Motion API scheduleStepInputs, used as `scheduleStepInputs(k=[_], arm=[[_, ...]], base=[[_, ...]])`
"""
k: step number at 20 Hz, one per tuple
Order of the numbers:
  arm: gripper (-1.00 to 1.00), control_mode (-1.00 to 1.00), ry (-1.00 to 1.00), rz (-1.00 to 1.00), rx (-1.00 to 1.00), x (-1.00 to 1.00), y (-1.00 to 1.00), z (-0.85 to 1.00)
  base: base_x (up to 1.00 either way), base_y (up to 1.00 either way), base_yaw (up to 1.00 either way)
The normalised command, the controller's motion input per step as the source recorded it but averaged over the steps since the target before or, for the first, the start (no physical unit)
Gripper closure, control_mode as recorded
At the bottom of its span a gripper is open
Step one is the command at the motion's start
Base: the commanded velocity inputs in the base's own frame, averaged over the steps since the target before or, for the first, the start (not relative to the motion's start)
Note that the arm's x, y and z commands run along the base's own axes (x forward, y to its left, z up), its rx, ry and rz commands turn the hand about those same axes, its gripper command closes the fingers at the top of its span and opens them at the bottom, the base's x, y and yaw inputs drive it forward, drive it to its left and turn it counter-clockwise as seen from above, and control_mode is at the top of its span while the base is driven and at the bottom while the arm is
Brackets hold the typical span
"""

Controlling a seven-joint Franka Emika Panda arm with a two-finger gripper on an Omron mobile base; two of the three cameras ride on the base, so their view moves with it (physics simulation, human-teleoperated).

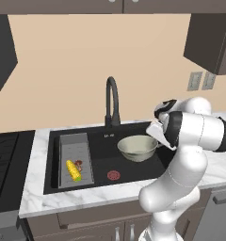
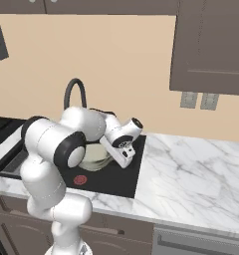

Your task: Dump the mushroom and corn from the bowl so the bowl can be washed. Place the bowl in the sink after clearing the leftovers.

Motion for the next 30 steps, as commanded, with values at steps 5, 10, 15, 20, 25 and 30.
scheduleStepInputs(k=[5,10,15,20,25,30], arm=[[1.00,-1.00,0.00,0.00,0.00,0.35,0.00,-0.33],[1.00,-1.00,0.00,0.00,0.00,0.21,0.00,-0.30],[1.00,-1.00,0.00,0.00,-0.02,0.11,0.04,-0.68],[1.00,-1.00,0.00,0.00,-0.04,0.17,0.06,-0.45],[1.00,-1.00,0.00,0.00,-0.07,0.36,0.01,-0.46],[1.00,-1.00,0.00,0.00,-0.13,0.21,0.00,-0.67]], base=[[0.00,0.00,0.00],[0.00,0.00,0.00],[0.00,0.00,0.00],[0.00,0.00,0.00],[0.00,0.00,0.00],[0.00,0.00,0.00]])
